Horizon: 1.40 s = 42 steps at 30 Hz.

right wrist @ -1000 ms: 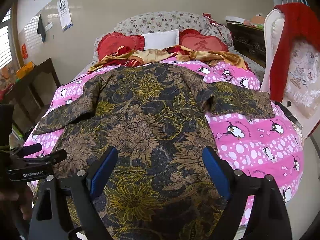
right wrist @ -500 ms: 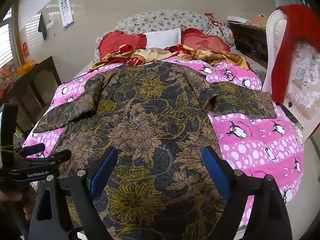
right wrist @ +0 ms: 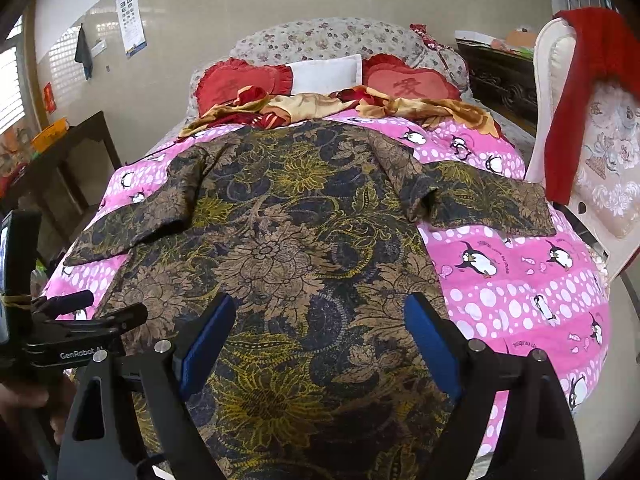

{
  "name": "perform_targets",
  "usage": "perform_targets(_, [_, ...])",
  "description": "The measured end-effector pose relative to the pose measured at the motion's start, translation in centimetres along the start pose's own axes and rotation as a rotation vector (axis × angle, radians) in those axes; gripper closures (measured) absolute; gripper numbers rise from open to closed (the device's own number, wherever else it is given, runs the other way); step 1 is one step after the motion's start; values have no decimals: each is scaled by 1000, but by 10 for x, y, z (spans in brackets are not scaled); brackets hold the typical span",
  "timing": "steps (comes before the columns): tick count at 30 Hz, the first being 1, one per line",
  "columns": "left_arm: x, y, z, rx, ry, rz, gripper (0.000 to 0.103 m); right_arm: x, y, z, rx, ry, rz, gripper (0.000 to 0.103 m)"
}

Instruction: Fold small clothes

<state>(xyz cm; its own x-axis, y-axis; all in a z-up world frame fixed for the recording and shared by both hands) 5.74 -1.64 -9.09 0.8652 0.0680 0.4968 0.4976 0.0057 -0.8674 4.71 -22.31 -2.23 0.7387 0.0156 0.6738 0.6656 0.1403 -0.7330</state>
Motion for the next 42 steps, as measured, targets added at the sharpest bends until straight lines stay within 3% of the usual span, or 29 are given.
perform_targets(15, [39,60,21,56,-20,2,0,38,71,-2,-32,-48,9,22])
perform_targets(24, [59,106,33,40,-31,-28,0,18,159,-11,-52,-30,190,22])
perform_targets(28, [57,108,32,41,-29,-51,0,14,163,-8,-64,-51,182,19])
perform_targets(32, [56,108,31,42,-31,-63,0,10,169,-3,-50,-76,198,5])
perform_targets(42, [55,108,30,49,-28,-62,0,12,172,-1,-57,-83,199,4])
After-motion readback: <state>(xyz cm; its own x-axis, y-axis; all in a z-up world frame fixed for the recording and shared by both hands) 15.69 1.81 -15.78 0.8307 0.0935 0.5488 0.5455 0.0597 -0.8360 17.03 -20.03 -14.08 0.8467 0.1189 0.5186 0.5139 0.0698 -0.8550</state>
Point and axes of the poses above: each gripper's, at about its wrist camera, not at the fingertips, and y roughly the way its jaws point, z to its left, x to its top, the point moved 7 cm from there along y, roughly the way its jaws point, and after that the axes turned 3 degrees about z, right-handed, at the moved point
